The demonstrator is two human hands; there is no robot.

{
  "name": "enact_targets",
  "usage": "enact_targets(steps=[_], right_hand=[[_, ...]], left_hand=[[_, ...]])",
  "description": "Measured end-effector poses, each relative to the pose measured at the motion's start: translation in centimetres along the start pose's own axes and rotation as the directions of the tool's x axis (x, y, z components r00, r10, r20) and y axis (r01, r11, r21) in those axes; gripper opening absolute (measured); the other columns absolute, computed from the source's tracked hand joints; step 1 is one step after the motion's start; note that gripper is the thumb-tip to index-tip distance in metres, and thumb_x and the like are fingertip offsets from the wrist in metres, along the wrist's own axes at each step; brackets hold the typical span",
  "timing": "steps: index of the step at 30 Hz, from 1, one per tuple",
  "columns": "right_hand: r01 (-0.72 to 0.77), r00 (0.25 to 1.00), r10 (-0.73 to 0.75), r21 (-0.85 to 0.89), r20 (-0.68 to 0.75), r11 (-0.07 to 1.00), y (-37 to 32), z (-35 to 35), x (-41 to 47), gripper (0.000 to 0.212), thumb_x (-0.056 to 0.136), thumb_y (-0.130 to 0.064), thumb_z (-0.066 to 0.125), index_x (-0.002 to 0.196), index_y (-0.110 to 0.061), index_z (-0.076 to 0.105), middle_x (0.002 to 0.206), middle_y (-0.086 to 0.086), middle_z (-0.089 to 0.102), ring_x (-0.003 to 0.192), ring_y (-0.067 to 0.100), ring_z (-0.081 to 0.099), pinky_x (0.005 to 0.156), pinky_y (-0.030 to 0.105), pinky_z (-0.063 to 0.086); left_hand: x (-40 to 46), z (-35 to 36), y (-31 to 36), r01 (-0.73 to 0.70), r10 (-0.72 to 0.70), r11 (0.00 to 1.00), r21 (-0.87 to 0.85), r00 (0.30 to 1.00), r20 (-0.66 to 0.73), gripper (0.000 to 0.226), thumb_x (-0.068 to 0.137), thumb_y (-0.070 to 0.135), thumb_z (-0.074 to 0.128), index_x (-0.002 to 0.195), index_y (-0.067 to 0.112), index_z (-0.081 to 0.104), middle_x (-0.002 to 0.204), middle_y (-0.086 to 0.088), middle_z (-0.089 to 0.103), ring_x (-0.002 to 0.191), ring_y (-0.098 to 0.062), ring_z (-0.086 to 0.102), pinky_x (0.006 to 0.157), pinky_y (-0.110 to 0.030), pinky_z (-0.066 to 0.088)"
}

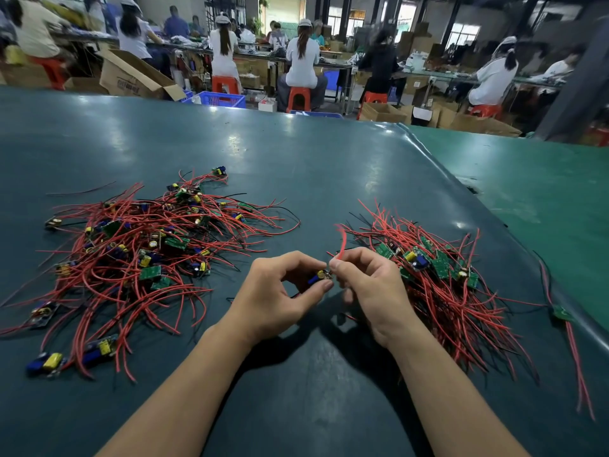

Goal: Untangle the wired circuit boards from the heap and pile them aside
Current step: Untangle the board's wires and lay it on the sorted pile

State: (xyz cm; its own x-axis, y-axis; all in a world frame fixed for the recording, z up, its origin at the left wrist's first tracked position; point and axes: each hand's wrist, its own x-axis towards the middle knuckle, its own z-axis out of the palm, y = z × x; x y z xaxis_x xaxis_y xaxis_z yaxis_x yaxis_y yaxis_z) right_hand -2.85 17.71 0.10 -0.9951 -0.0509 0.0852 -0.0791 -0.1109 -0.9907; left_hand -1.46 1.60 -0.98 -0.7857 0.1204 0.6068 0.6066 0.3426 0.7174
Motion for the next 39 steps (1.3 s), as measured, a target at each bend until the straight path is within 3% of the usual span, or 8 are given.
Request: enact_targets(steps=[7, 11, 17, 20, 24, 30, 34, 39], right_hand=[[0.128, 0.984, -0.106, 0.156, -0.143, 0.979, 0.0, 0.2, 0.3, 0.029, 0.088, -0.004, 0.069, 0.066, -0.021, 0.062, 0.049, -0.002, 0.049, 0.038, 0.008, 0.038, 0.037, 0.018, 0.033], [0.260, 0.932, -0.253, -0.010, -0.257, 0.966, 0.3, -0.2, 0.5, 0.021, 0.088, -0.013, 0.072, 0.071, -0.021, 0.061, 0.052, 0.001, 0.051, 0.042, 0.014, 0.043, 0.041, 0.025, 0.037], [0.296, 0.836, -0.369, -0.232, -0.405, 0.926, 0.3, -0.3, 0.8, 0.023, 0.093, -0.018, 0.068, 0.071, -0.022, 0.060, 0.057, 0.004, 0.053, 0.051, 0.024, 0.048, 0.052, 0.045, 0.045], [0.315, 0.828, -0.395, -0.253, -0.399, 0.915, 0.3, -0.3, 0.6, 0.010, 0.092, -0.016, 0.068, 0.086, -0.022, 0.065, 0.068, 0.003, 0.060, 0.050, 0.021, 0.051, 0.046, 0.037, 0.047], [0.359, 0.799, -0.439, -0.260, -0.412, 0.896, 0.1, -0.5, 0.7, 0.017, 0.093, -0.008, 0.065, 0.097, -0.025, 0.062, 0.074, 0.008, 0.061, 0.045, 0.013, 0.053, 0.037, 0.025, 0.045], [0.367, 0.760, -0.473, -0.307, -0.445, 0.878, 0.4, -0.6, 0.8, 0.019, 0.097, -0.011, 0.057, 0.099, -0.030, 0.053, 0.063, -0.005, 0.060, 0.041, 0.013, 0.058, 0.037, 0.029, 0.048], [0.396, 0.744, -0.527, -0.364, -0.411, 0.843, 0.2, -0.8, 0.8, 0.021, 0.100, -0.009, 0.052, 0.110, -0.027, 0.050, 0.077, 0.002, 0.068, 0.043, 0.014, 0.060, 0.036, 0.028, 0.049], [0.388, 0.728, -0.530, -0.377, -0.435, 0.841, -0.1, -1.2, 0.8, 0.014, 0.101, -0.010, 0.050, 0.102, -0.024, 0.051, 0.070, 0.007, 0.069, 0.039, 0.018, 0.059, 0.035, 0.027, 0.047]], left_hand=[[-0.2, -0.4, 0.6, 0.004, -0.006, 0.999, -0.038, 0.998, -0.056, 0.017, 0.076, 0.012, 0.079, 0.088, 0.002, 0.073, 0.073, -0.001, 0.072, 0.062, -0.019, 0.067, 0.064, -0.029, 0.056], [-0.1, -0.4, 1.1, -0.009, 0.006, 0.999, -0.039, 0.999, -0.054, 0.015, 0.076, 0.009, 0.079, 0.086, 0.001, 0.072, 0.072, -0.003, 0.071, 0.060, -0.020, 0.065, 0.061, -0.033, 0.056], [-0.4, 0.0, 1.2, -0.052, 0.052, 0.999, 0.004, 0.996, -0.076, 0.016, 0.075, 0.013, 0.078, 0.076, 0.002, 0.067, 0.069, -0.001, 0.070, 0.054, -0.019, 0.062, 0.055, -0.032, 0.052], [-0.4, 0.0, 1.0, -0.043, 0.046, 0.998, 0.038, 0.995, -0.084, 0.020, 0.076, 0.017, 0.077, 0.071, 0.004, 0.063, 0.065, -0.002, 0.067, 0.050, -0.021, 0.058, 0.051, -0.032, 0.049], [-0.4, -0.2, 1.0, -0.072, 0.075, 0.996, 0.046, 0.994, -0.079, 0.021, 0.074, 0.015, 0.077, 0.069, 0.004, 0.061, 0.065, -0.001, 0.065, 0.051, -0.019, 0.057, 0.051, -0.032, 0.049], [-0.4, -0.2, 1.2, -0.123, 0.128, 0.990, 0.073, 0.989, -0.073, 0.020, 0.071, 0.012, 0.078, 0.066, 0.004, 0.060, 0.061, -0.004, 0.063, 0.049, -0.019, 0.056, 0.049, -0.031, 0.048], [-0.4, -0.6, 1.1, -0.152, 0.159, 0.984, 0.097, 0.985, -0.071, 0.021, 0.070, 0.010, 0.078, 0.064, 0.004, 0.059, 0.062, -0.002, 0.063, 0.049, -0.017, 0.055, 0.049, -0.029, 0.048], [-0.4, -0.5, 0.9, -0.192, 0.199, 0.975, 0.108, 0.979, -0.054, 0.021, 0.071, 0.009, 0.077, 0.067, 0.005, 0.057, 0.068, 0.001, 0.064, 0.051, -0.018, 0.055, 0.050, -0.028, 0.048]])
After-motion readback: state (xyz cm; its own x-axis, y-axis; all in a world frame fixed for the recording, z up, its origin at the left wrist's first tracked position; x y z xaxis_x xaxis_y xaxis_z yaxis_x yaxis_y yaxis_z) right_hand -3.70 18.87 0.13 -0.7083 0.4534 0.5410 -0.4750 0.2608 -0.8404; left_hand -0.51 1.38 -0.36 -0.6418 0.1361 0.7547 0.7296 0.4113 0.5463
